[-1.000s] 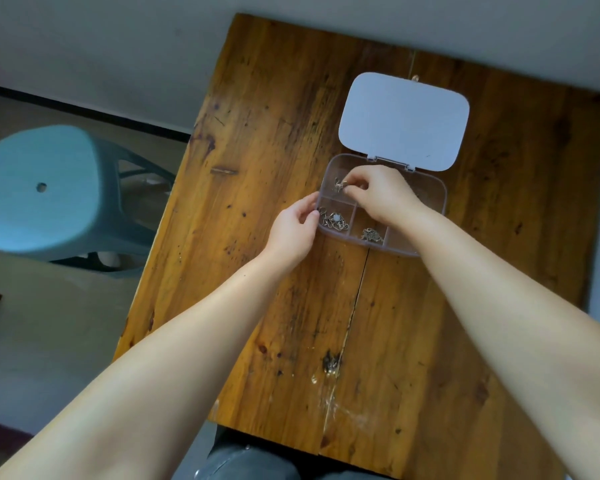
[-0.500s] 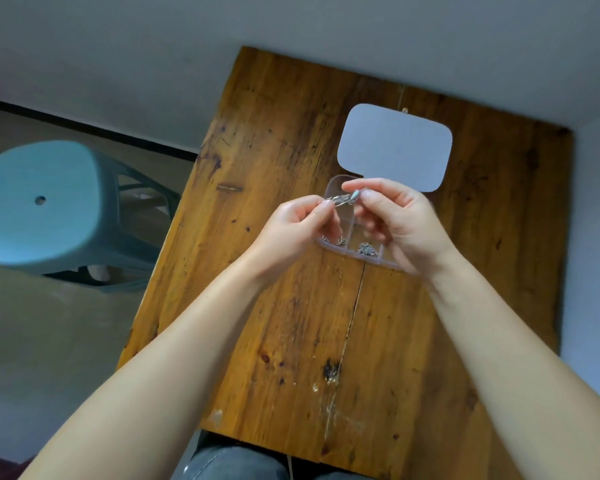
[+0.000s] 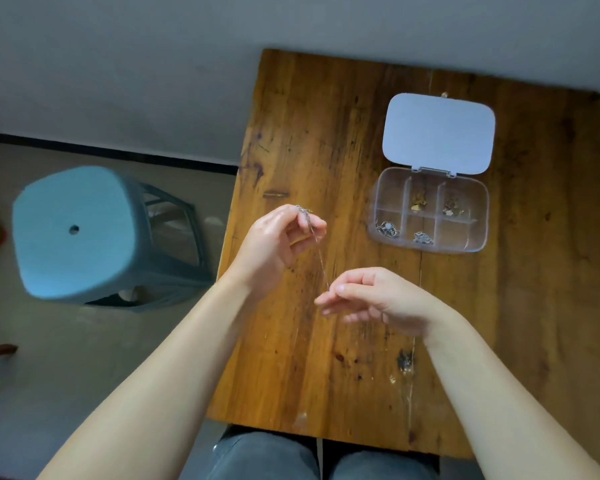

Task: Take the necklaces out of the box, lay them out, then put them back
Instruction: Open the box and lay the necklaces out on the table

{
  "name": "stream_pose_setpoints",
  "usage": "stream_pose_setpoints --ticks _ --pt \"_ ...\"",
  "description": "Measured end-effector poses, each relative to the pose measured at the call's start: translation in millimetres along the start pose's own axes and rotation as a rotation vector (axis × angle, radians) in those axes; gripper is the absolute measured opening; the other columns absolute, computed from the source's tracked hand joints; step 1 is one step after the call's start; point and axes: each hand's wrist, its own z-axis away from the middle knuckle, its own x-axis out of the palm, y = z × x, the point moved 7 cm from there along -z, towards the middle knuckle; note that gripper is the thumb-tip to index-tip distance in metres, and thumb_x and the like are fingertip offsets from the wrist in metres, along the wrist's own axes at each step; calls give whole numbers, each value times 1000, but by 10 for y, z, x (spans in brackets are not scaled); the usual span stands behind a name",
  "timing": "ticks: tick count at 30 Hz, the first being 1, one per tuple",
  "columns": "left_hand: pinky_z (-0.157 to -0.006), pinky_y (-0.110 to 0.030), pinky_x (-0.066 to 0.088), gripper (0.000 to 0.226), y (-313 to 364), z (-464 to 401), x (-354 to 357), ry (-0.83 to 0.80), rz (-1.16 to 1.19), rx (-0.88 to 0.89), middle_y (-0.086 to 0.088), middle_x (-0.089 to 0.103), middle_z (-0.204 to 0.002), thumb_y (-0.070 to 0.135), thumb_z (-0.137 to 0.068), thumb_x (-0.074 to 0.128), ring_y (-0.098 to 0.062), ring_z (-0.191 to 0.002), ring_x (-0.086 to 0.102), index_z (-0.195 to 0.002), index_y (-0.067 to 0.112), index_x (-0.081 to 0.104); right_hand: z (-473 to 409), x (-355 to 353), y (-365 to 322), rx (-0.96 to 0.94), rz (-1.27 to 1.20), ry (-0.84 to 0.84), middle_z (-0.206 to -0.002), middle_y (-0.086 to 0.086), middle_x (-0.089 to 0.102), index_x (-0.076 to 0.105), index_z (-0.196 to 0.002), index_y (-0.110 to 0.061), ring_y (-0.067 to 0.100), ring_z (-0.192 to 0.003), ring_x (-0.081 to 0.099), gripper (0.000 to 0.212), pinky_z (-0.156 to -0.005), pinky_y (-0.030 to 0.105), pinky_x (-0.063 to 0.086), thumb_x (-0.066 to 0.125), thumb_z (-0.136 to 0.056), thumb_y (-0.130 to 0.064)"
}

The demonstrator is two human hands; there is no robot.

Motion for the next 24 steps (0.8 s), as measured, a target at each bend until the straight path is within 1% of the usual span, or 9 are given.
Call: stream_pose_setpoints --ticks 2,5,7,11,14,16,19,21,24 --pt "-87 -39 52 33 21 11 1 -106 86 -69 -6 64 -76 14 -96 34 -21 -76 61 -66 14 48 -39 -51 -49 11 166 144 -112 2 70 72 -84 -22 14 -107 65 15 -89 38 56 59 -92 -22" --pt "-82 -39 51 32 33 58 24 -237 110 -147 -6 63 -69 17 -94 34 -21 -64 58 -65 15 46 -23 -101 -400 -205 149 427 -111 -2 67 68 -98 -28 11 -104 64 19 -84 31 57 53 -95 -19" --pt "-73 -33 53 30 33 83 28 -283 83 -187 -7 64 -68 18 -95 34 -21 -61 57 -67 15 45 -28 -23 -606 -342 85 436 -110 -3 68 66 -105 -31 8 -100 65 23 -76 25 56 49 -97 -19" --pt "-53 -25 50 30 13 145 34 -362 -44 -210 -3 58 -55 24 -101 29 -13 -42 47 -83 12 50 -118 171 -695 -341 80 365 -97 -3 73 66 -109 -21 10 -95 68 26 -81 30 52 42 -100 -24" --pt "-40 -20 34 29 -35 176 1 -382 -107 -228 3 39 -46 28 -100 34 -8 -37 26 -108 9 54 -154 166 -602 -317 -76 346 -96 -2 74 66 -112 -19 12 -94 69 25 -82 30 53 45 -99 -21" --pt "-39 -19 24 27 -77 188 -29 -390 -119 -253 7 31 -46 26 -100 37 -8 -40 20 -113 10 55 -174 141 -511 -304 -228 334 -95 -1 73 65 -114 -15 12 -91 68 24 -77 26 55 49 -97 -18" --pt "-39 -18 20 21 -122 192 -45 -412 -140 -270 9 30 -47 23 -99 39 -6 -41 21 -107 15 57 -202 116 -377 -281 -354 357 -84 -3 72 67 -108 -12 8 -78 64 20 -65 19 53 55 -93 -14" --pt "-40 -18 22 19 -137 166 -105 -373 -186 -275 9 33 -48 24 -99 42 -6 -41 23 -106 15 57 -187 61 -318 -280 -334 427 -78 -3 72 68 -104 -11 8 -71 64 17 -59 16 51 56 -93 -10" --pt "-42 -19 32 19 -120 68 -282 -236 -393 -243 7 41 -50 25 -98 45 -8 -44 32 -107 14 58 -123 -52 -252 -245 -145 552 -83 0 75 67 -107 -14 11 -73 69 19 -61 17 53 52 -95 -11"
